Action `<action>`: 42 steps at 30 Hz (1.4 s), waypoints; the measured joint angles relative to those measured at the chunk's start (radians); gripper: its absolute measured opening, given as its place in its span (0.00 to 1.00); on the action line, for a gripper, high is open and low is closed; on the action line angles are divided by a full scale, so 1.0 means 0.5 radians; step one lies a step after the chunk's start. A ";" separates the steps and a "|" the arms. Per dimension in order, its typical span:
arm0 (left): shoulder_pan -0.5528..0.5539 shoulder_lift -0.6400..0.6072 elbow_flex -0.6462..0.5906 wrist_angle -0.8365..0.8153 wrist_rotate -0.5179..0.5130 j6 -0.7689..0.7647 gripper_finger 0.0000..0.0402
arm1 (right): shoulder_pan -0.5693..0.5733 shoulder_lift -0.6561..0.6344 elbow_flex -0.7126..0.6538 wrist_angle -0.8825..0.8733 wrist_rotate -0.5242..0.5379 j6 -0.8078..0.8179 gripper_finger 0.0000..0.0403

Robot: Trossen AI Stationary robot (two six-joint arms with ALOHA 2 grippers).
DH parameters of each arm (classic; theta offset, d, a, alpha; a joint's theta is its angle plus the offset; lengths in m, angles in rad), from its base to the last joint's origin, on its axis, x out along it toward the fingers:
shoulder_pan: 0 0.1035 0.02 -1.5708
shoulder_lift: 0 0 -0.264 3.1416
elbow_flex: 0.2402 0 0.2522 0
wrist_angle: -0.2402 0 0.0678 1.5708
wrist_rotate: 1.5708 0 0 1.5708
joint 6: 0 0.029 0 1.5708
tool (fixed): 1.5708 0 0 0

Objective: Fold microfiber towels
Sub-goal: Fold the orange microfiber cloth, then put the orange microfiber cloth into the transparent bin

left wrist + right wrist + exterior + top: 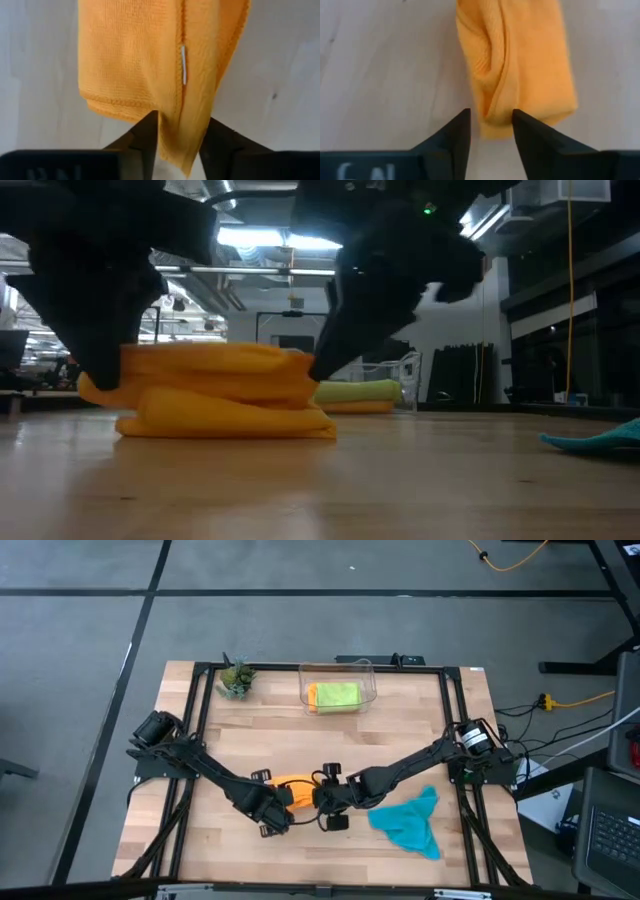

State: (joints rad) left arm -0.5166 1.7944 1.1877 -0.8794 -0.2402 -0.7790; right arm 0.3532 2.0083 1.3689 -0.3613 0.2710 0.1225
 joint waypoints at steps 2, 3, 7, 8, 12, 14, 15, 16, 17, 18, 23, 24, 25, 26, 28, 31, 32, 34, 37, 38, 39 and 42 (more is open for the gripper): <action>-0.014 -0.003 0.006 -0.002 0.014 -0.015 0.34 | 0.012 0.000 0.000 -0.044 -0.037 0.012 0.39; -0.020 -0.003 0.017 -0.006 0.036 -0.022 0.37 | 0.018 0.000 0.000 -0.063 -0.039 0.024 0.41; -0.034 -0.003 0.125 -0.029 0.150 -0.061 0.45 | 0.023 -0.023 0.015 -0.210 -0.043 0.117 0.45; -0.037 -0.003 0.167 -0.061 0.174 -0.063 0.46 | 0.023 -0.037 0.031 -0.279 -0.033 0.161 0.46; -0.057 -0.004 0.369 -0.325 0.203 -0.055 0.47 | 0.021 -0.089 0.153 -0.609 0.036 0.284 0.46; -0.067 -0.006 0.471 -0.510 0.200 -0.052 0.46 | 0.022 -0.095 0.231 -0.809 0.103 0.316 0.46; -0.070 -0.006 0.523 -0.624 0.202 -0.052 0.46 | 0.023 -0.095 0.269 -0.914 0.131 0.313 0.46; -0.070 -0.006 0.570 -0.734 0.215 -0.051 0.46 | 0.023 -0.095 0.316 -1.036 0.143 0.279 0.46; -0.069 -0.006 0.618 -0.855 0.236 -0.038 0.45 | 0.023 -0.095 0.369 -1.175 0.145 0.235 0.46; -0.067 -0.006 0.666 -0.982 0.256 -0.010 0.45 | 0.022 -0.095 0.427 -1.324 0.150 0.193 0.46; -0.016 -0.068 0.802 -1.386 0.304 0.234 0.45 | 0.006 -0.097 0.683 -1.857 0.163 -0.014 0.46; 0.000 -0.123 0.787 -1.338 0.302 0.313 0.45 | -0.006 -0.097 0.710 -1.919 0.167 -0.061 0.46; 0.015 -0.172 0.781 -1.292 0.294 0.375 0.45 | -0.027 -0.110 0.720 -1.959 0.168 -0.102 0.46; 0.034 -0.226 0.773 -1.276 0.262 0.417 0.45 | -0.053 -0.125 0.720 -1.988 0.164 -0.114 0.46; 0.044 -0.335 0.725 -1.302 0.101 0.416 0.45 | -0.130 -0.192 0.675 -1.967 0.131 -0.100 0.46; 0.043 -0.587 0.546 -1.206 -0.107 0.297 0.45 | -0.236 -0.352 0.451 -1.781 0.067 -0.069 0.46; 0.035 -0.680 0.452 -1.128 -0.159 0.248 0.45 | -0.266 -0.415 0.333 -1.640 0.037 -0.061 0.46; 0.019 -0.864 0.217 -0.898 -0.240 0.160 0.45 | -0.314 -0.556 0.050 -1.297 -0.038 -0.074 0.46; -0.009 -1.128 -0.178 -0.431 -0.451 0.109 0.45 | -0.366 -0.725 -0.424 -0.394 -0.145 -0.097 0.46; -0.010 -1.196 -0.306 -0.261 -0.534 0.121 0.45 | -0.376 -0.749 -0.578 0.066 -0.203 -0.075 0.46; -0.007 -1.248 -0.421 -0.109 -0.604 0.152 0.45 | -0.379 -0.754 -0.720 0.503 -0.281 -0.044 0.46; 0.019 -1.353 -0.697 0.266 -0.687 0.233 0.45 | -0.344 -0.602 -1.027 1.657 -0.448 -0.070 0.46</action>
State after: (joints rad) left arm -0.5073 1.1179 0.8392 -0.7465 -0.5837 -0.6624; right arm 0.1812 1.7075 0.8553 0.4670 0.0469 0.0877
